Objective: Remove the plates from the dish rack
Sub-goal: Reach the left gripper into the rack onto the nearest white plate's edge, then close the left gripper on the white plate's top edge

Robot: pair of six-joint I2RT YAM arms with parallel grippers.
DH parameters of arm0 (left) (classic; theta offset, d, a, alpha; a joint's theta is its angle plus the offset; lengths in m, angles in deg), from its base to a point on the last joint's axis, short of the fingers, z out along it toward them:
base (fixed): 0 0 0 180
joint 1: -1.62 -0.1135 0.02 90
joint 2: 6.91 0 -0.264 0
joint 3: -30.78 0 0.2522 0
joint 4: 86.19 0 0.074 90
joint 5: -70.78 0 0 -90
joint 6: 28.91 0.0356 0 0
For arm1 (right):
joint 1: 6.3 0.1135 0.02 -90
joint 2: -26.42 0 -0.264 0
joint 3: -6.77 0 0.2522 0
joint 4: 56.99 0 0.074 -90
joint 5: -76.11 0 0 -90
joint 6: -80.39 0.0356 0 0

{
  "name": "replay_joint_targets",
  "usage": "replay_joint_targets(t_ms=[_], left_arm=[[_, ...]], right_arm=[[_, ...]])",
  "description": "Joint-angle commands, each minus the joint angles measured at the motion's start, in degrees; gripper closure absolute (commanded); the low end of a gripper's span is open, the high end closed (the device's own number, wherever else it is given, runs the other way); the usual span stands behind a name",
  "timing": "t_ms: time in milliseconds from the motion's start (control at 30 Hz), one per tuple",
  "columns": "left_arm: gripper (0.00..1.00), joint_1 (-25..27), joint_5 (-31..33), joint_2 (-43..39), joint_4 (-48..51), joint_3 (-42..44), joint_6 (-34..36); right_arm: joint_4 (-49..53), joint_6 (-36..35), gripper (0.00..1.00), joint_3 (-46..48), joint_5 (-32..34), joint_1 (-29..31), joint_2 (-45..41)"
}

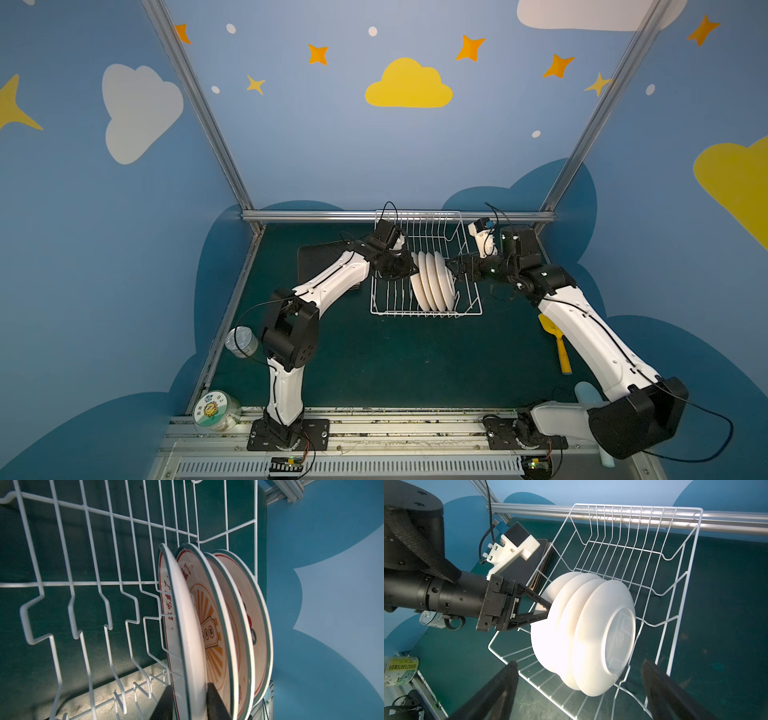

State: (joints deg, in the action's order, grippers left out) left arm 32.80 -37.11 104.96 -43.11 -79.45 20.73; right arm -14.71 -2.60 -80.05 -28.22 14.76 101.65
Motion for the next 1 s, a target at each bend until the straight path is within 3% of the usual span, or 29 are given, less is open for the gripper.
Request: replay_joint_targets(t_ms=[0, 233, 433, 600, 967], left_arm=[[0.75, 0.15, 1.45, 1.77, 2.99, -1.42, 0.47], [0.76, 0.77, 1.38, 2.20, 3.46, -1.47, 0.12], [0.85, 0.82, 1.29, 2.10, 3.88, -1.43, -0.40], [0.97, 0.81, 0.90, 1.96, 5.14, -3.17, -0.75], [0.97, 0.75, -0.01, 0.07, 6.21, -5.14, -2.24]], right_arm=[[-0.83, -0.28, 0.08, 0.37, 0.20, -0.32, -1.14], [-1.53, 0.06, 0.08, 0.55, -0.15, -0.32, -0.97], [-1.70, -0.04, 0.08, 0.49, -0.17, -0.40, -0.89], [-2.03, 0.24, 0.08, 0.58, -0.26, -0.40, -0.82], [-2.36, 0.28, 0.08, 0.38, -0.42, -0.40, -0.74]])
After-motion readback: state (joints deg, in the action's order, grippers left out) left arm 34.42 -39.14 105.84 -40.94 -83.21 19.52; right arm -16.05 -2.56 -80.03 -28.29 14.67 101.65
